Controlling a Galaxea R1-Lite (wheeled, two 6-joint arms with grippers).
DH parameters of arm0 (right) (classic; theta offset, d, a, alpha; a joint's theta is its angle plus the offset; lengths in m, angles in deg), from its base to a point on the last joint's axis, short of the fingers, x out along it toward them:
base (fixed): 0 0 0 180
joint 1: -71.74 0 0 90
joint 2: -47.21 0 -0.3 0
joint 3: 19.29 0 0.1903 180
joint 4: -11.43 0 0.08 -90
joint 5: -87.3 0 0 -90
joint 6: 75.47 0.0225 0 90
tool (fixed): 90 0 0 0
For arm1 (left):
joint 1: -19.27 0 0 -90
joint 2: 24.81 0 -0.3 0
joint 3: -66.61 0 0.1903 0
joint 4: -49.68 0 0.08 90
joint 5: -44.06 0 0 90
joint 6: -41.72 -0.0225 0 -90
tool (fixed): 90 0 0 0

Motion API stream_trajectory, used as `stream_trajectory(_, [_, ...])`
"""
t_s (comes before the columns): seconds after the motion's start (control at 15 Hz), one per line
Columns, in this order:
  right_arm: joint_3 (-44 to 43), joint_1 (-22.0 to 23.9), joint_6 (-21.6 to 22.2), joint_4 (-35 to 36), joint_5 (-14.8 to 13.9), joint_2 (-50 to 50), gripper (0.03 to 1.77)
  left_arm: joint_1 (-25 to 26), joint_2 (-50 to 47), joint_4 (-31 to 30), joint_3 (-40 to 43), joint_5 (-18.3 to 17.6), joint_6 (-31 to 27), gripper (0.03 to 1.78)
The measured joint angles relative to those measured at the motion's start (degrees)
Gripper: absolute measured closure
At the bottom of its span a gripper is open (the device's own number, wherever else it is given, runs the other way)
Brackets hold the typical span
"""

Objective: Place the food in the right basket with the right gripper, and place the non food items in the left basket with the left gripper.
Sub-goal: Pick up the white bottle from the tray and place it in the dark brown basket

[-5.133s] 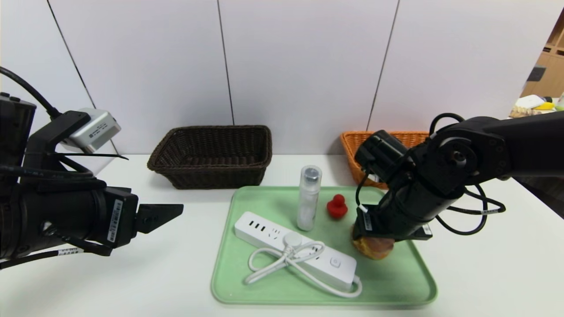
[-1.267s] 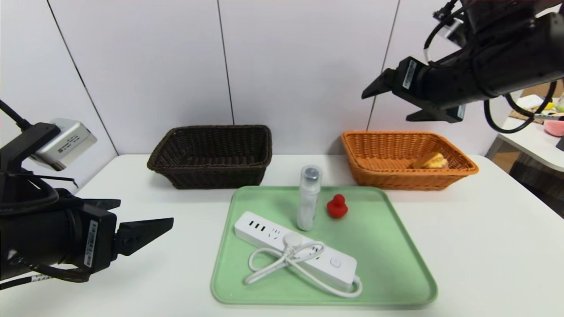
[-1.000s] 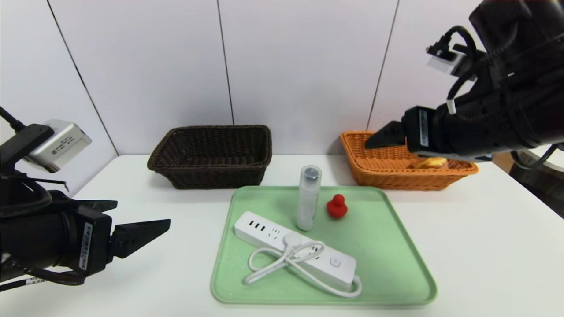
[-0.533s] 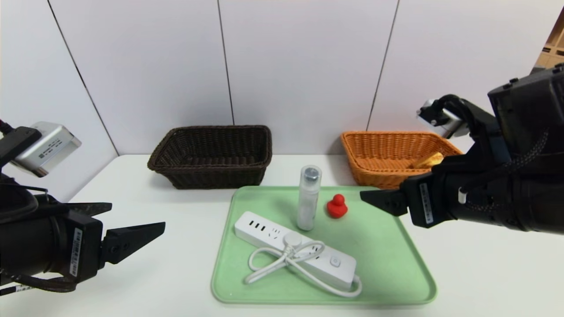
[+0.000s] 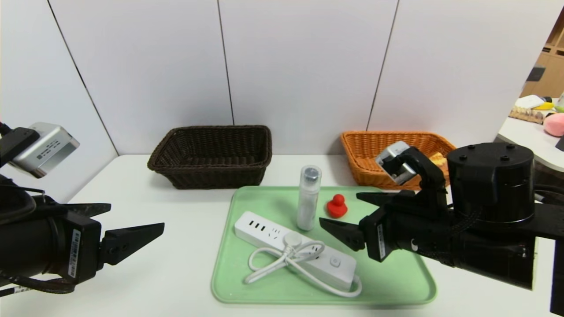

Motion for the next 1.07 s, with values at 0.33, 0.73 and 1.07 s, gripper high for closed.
stream_trajectory(0.33, [1.96,0.30,-0.02,9.97,0.11,6.12,0.11,0.09,-0.02,-0.07,0.68,0.00,0.02,0.12])
stream_trajectory(0.73, [3.06,0.41,0.30,17.69,0.09,10.84,0.11,0.11,-0.05,-0.07,1.02,0.00,0.61,0.12])
stream_trajectory(1.07, [3.30,0.50,0.38,23.06,0.09,14.62,0.11,0.09,-0.28,0.00,1.16,0.00,0.61,0.12])
